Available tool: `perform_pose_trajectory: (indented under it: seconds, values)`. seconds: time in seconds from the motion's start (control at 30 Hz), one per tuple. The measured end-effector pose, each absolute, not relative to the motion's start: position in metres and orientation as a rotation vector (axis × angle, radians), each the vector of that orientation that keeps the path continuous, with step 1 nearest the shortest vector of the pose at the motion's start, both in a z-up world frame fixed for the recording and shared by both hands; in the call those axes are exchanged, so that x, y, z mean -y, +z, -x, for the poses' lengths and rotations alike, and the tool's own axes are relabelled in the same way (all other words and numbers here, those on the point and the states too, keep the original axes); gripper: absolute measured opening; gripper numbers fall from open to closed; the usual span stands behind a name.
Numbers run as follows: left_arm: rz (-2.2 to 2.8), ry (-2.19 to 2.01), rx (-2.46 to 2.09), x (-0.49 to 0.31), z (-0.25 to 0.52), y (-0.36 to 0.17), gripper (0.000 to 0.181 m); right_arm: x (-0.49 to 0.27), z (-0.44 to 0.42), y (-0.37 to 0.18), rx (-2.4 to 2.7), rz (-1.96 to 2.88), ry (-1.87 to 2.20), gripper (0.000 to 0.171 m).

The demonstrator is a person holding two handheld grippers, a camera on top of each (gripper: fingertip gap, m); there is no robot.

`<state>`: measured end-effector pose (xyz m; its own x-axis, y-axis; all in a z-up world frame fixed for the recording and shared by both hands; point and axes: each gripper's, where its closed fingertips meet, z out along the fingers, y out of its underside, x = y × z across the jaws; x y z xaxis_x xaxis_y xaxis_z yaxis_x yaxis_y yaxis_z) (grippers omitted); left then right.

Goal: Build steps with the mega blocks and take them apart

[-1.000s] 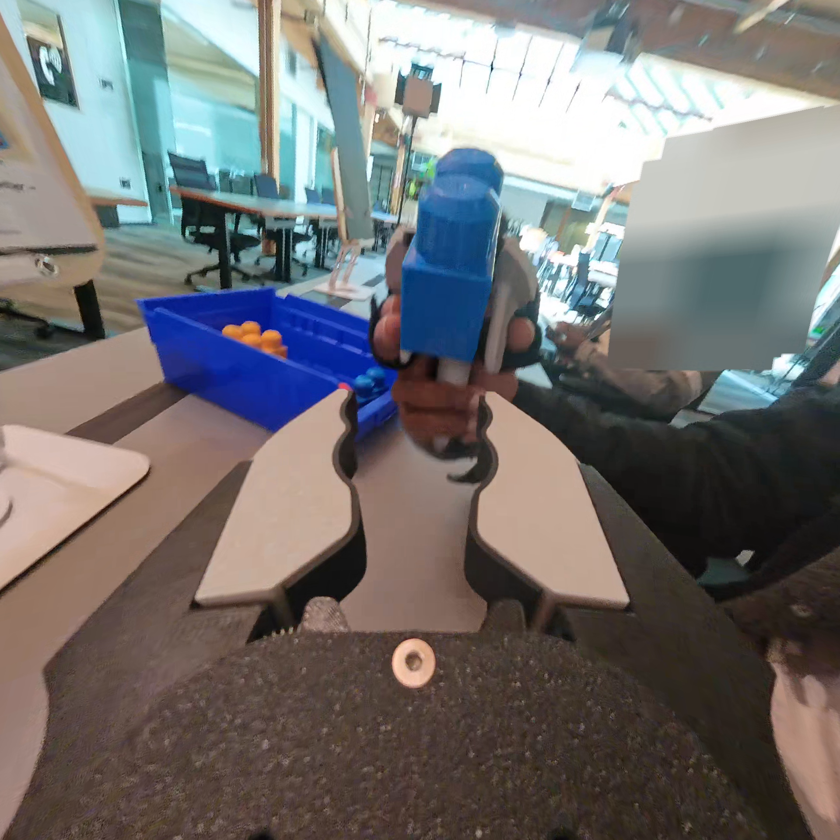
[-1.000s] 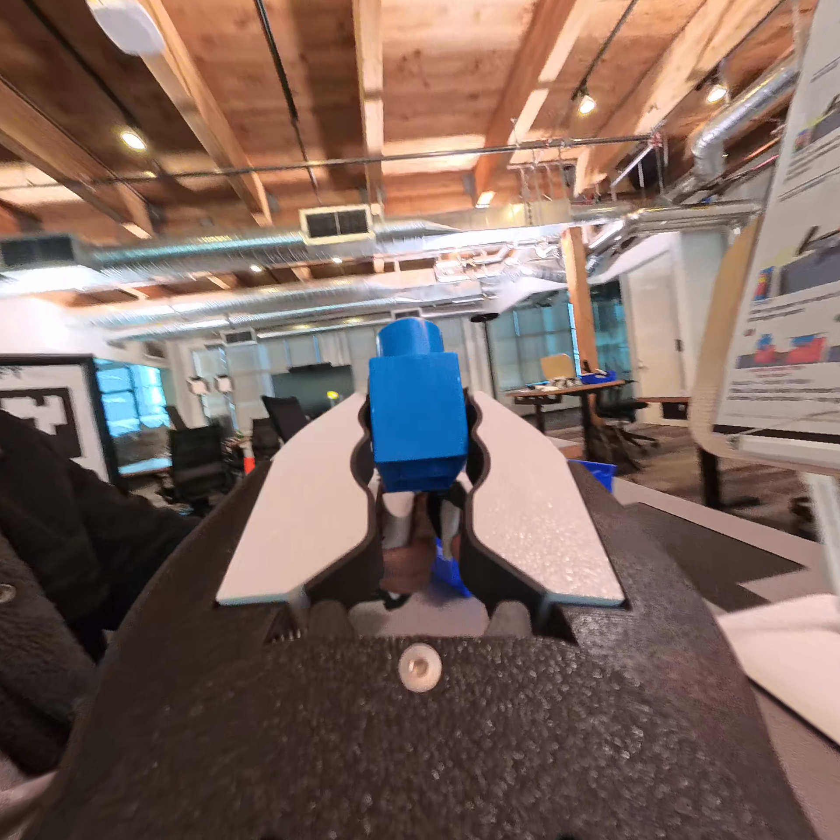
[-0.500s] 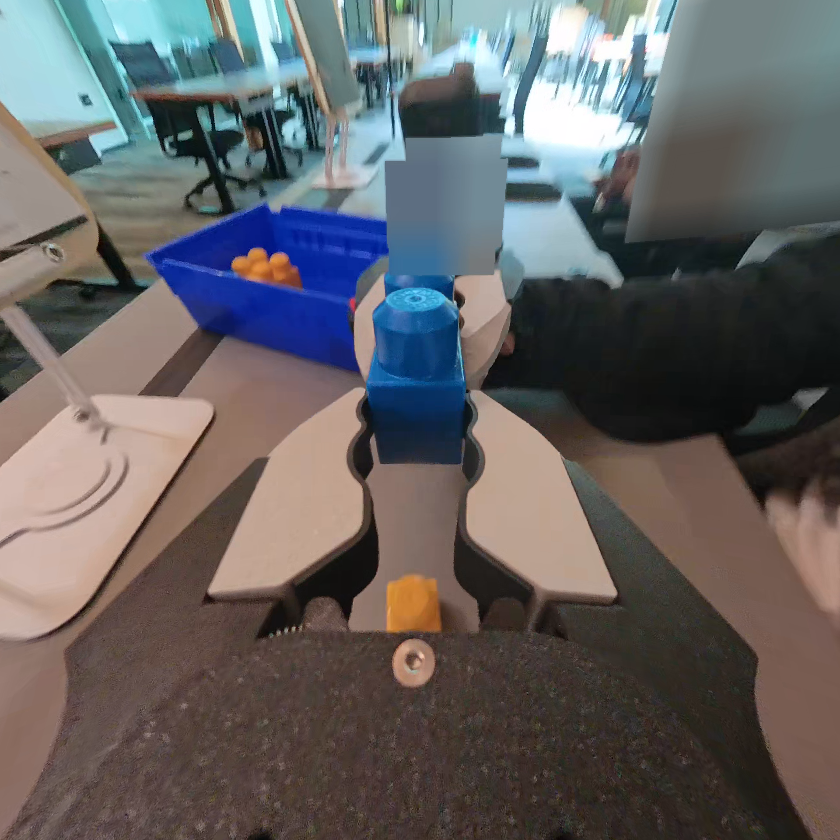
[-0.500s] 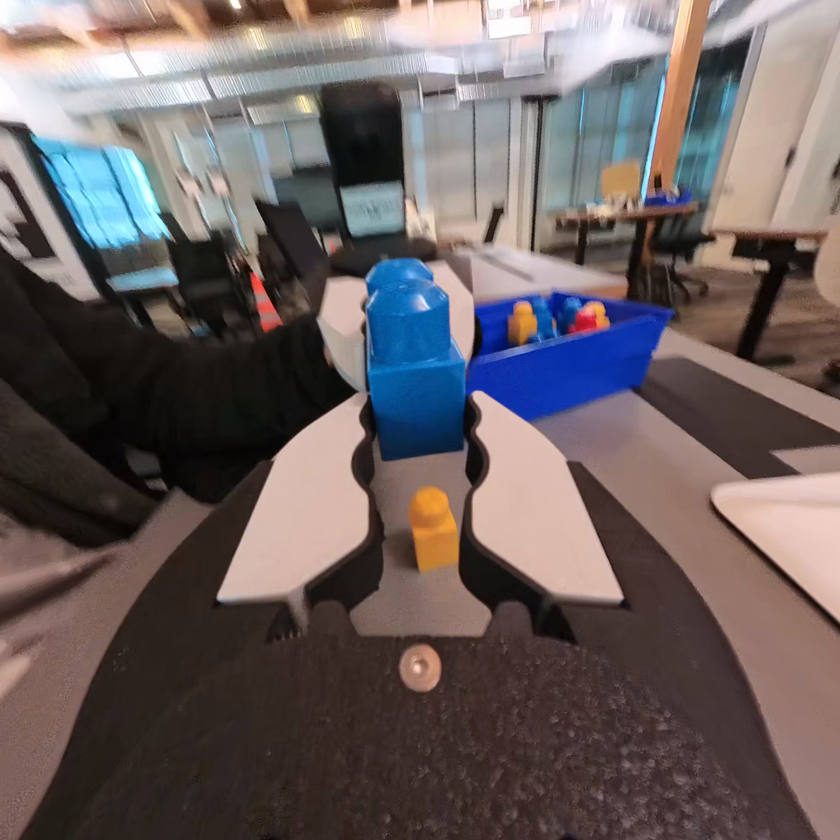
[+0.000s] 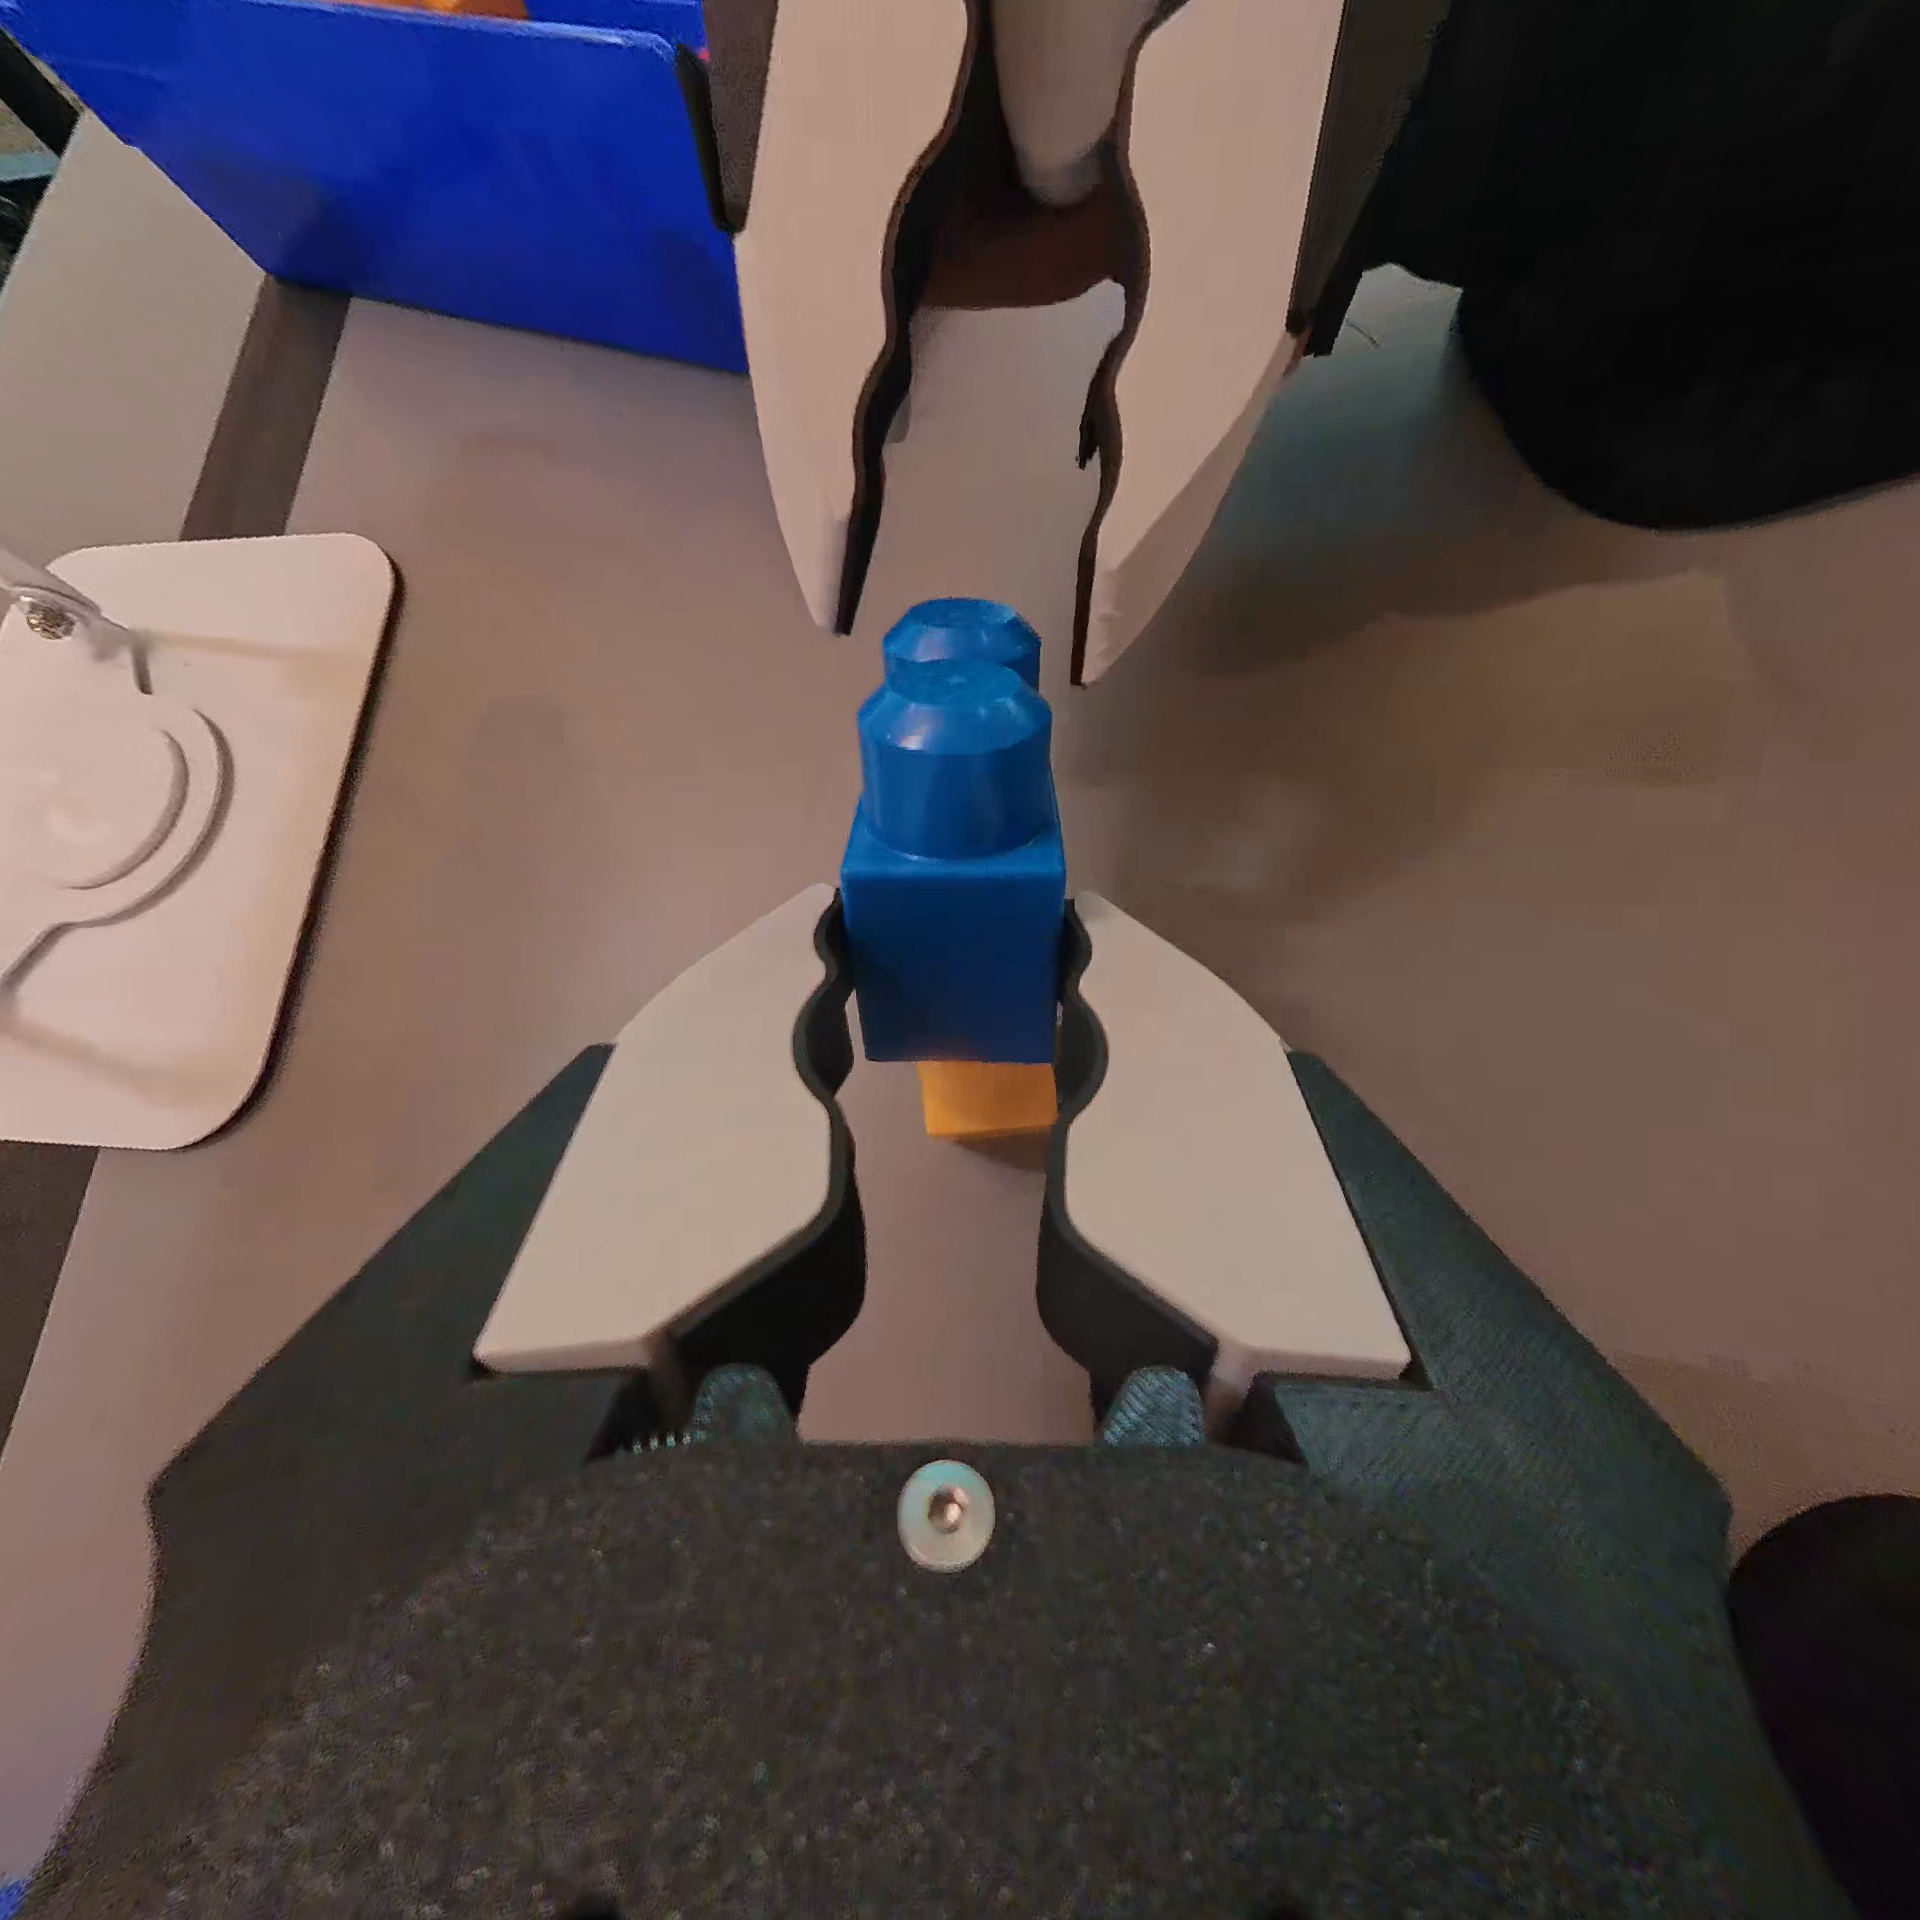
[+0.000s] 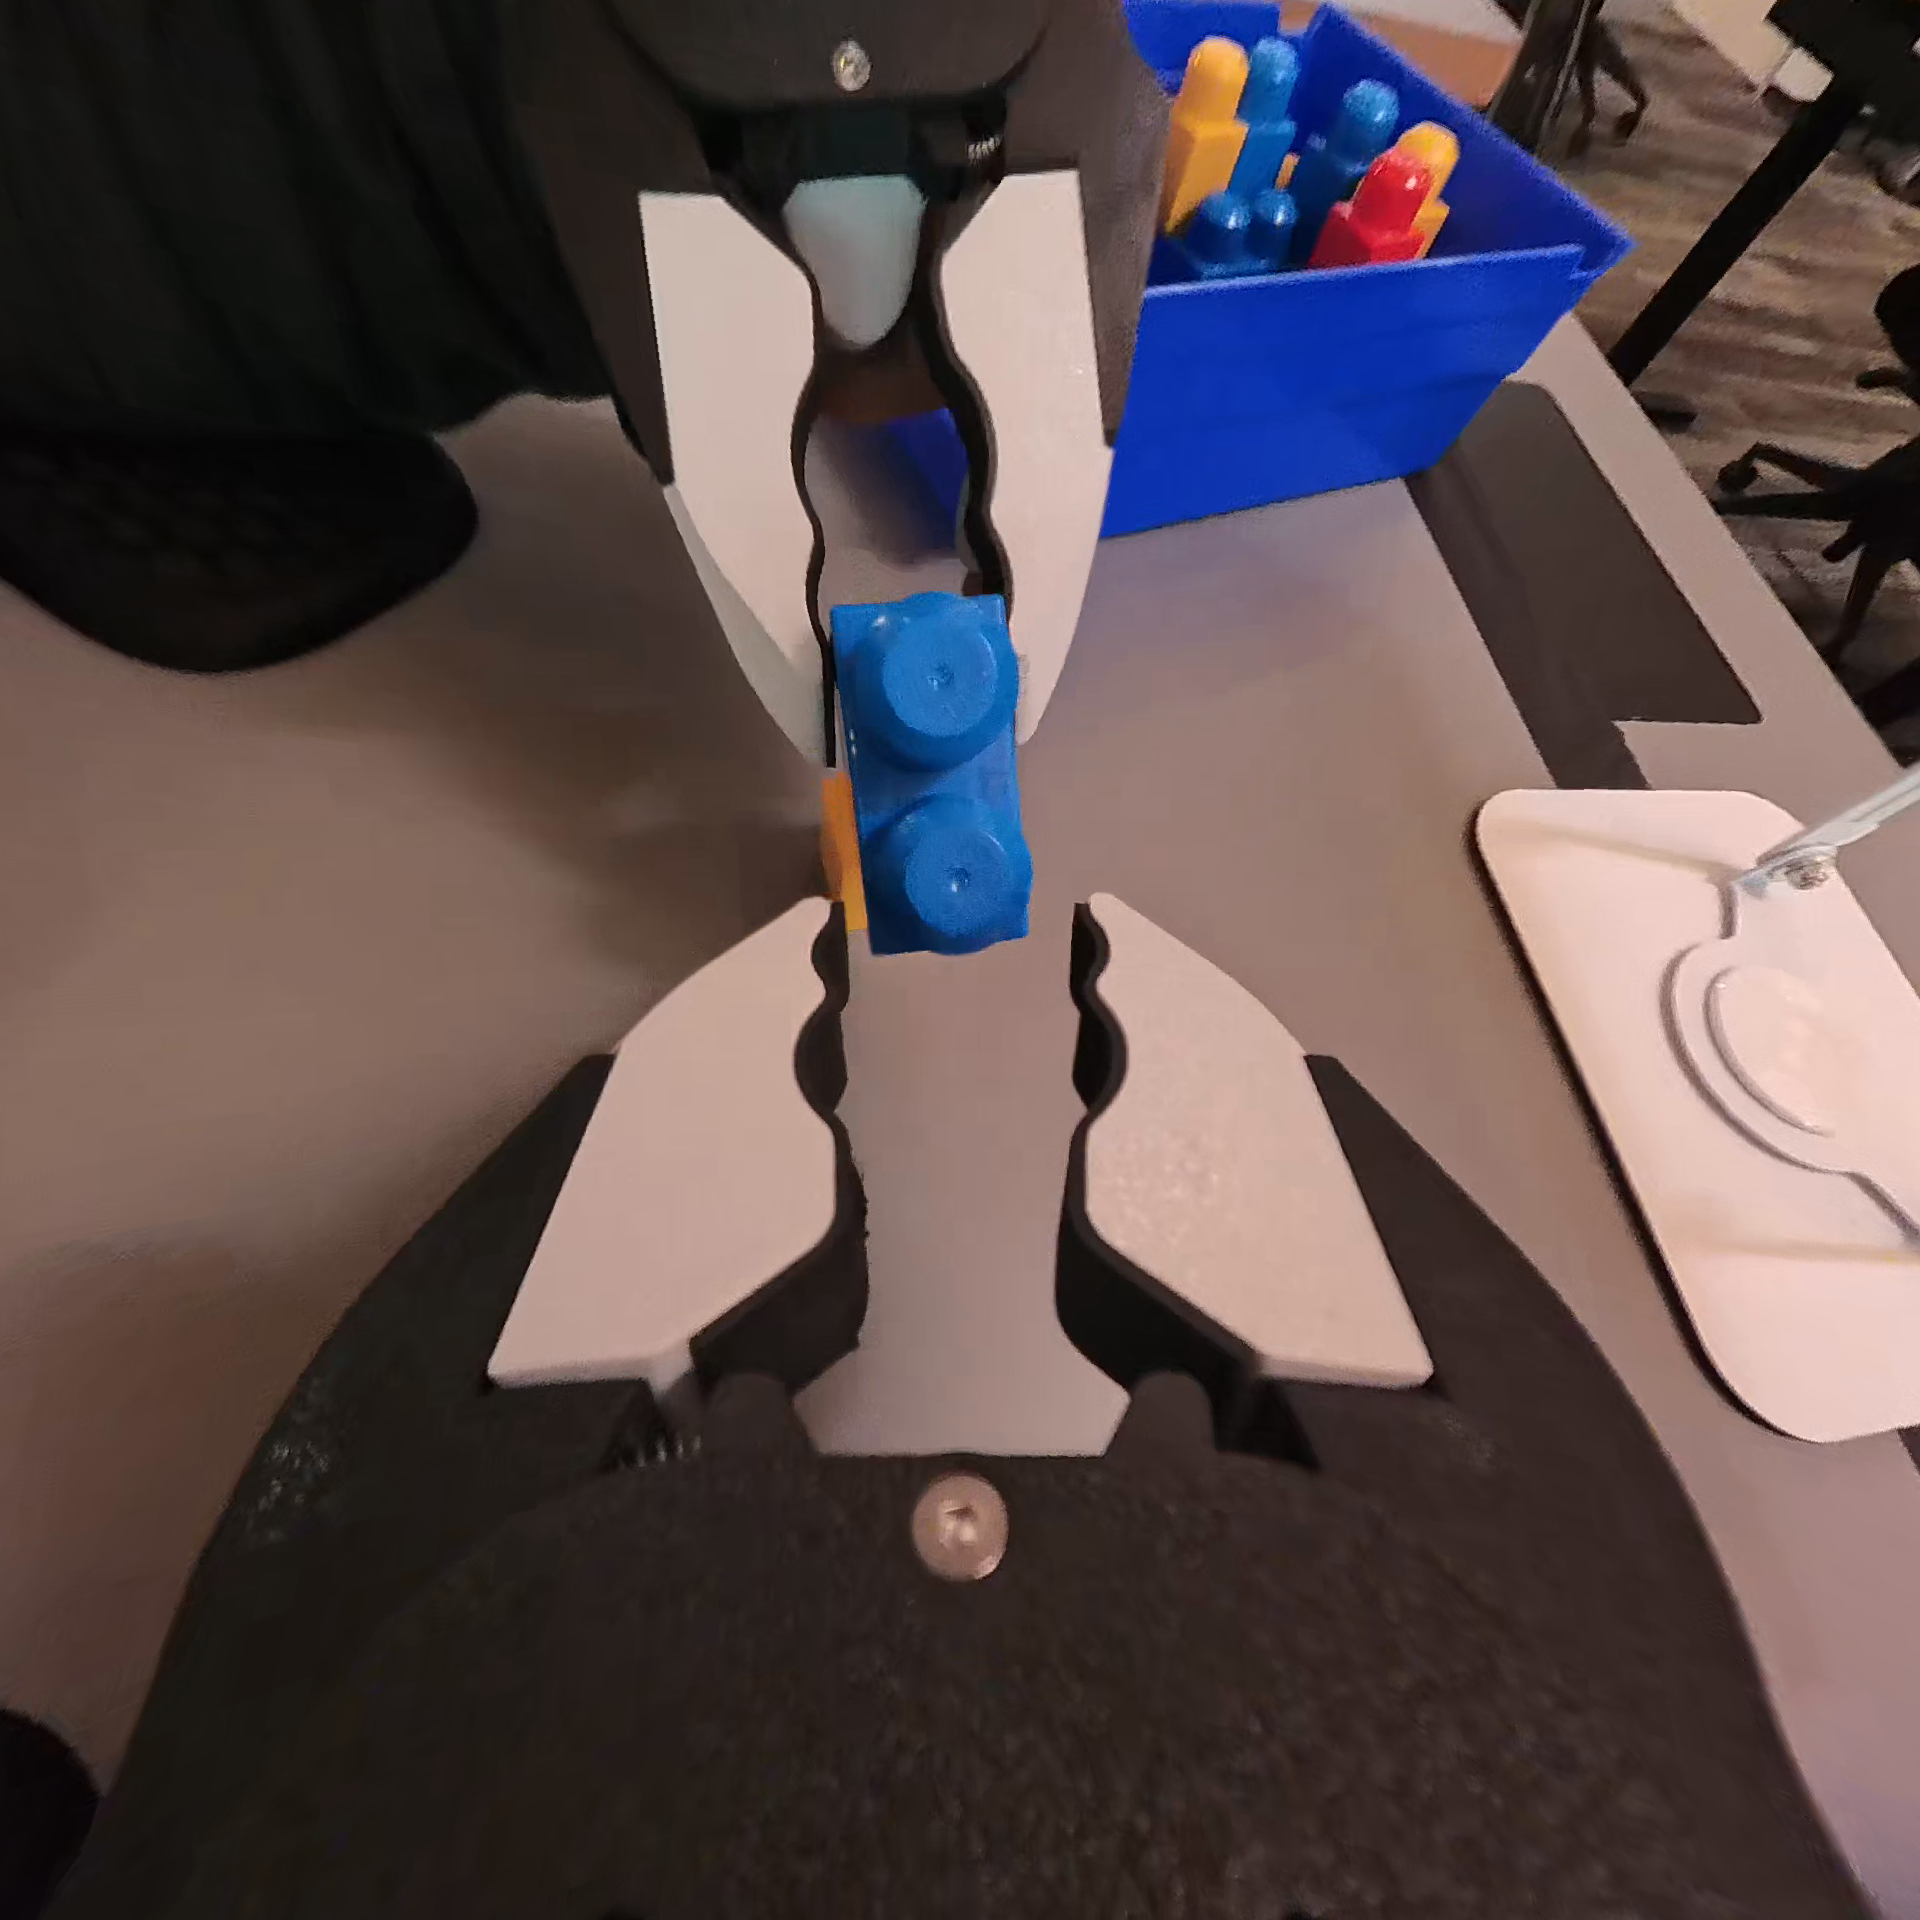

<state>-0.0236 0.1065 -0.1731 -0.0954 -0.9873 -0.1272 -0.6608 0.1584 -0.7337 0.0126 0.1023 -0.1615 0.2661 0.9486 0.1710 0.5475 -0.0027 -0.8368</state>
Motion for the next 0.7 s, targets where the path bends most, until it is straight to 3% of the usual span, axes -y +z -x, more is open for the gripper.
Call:
perform_pose_trajectory:
  seconds: [0.4, 0.7]
  values:
    - [1.503, -0.713, -1.815, -0.102, 0.019, -0.166, 0.037, -0.100, -0.002, -0.164, 1.414, 1.696, 0.574, 0.032]
    - [1.392, -0.897, -1.312, -0.144, 0.024, -0.099, 0.033, -0.130, -0.082, -0.110, 1.327, 1.759, 0.354, 0.032]
